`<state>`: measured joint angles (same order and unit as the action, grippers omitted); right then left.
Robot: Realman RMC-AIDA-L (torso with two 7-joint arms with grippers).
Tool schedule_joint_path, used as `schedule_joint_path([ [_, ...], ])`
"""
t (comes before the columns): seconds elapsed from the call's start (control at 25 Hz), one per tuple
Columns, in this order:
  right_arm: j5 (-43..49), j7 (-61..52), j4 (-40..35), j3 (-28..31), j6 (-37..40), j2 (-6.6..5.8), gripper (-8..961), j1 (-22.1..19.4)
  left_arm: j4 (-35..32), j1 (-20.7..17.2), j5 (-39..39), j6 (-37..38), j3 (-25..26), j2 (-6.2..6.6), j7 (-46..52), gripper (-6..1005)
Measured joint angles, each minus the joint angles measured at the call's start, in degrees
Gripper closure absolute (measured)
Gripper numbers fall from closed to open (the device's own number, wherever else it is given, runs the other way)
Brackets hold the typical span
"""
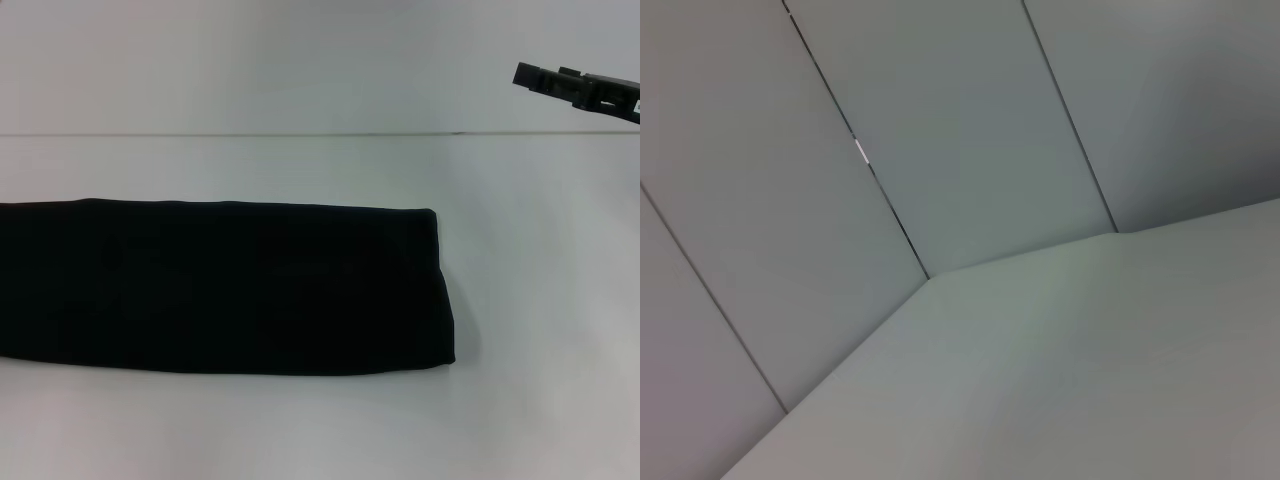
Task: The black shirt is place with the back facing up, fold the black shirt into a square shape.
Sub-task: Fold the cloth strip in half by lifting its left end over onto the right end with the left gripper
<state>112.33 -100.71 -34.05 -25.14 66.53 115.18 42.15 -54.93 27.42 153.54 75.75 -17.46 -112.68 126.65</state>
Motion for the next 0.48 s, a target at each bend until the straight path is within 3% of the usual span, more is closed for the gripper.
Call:
schedule_joint_path([
  [0.32, 0.0, 0.3, 0.0, 0.1, 0.0, -0.07, 23, -0.1, -0.5, 1.4, 1.0, 1.0, -0.6, 0.51, -0.7, 917],
  [0.48, -1.0, 1.2, 0.0, 0.5, -0.3, -0.12, 23, -0.6, -1.4, 4.1, 0.2, 4.0, -0.8, 0.86, -0.9, 916],
])
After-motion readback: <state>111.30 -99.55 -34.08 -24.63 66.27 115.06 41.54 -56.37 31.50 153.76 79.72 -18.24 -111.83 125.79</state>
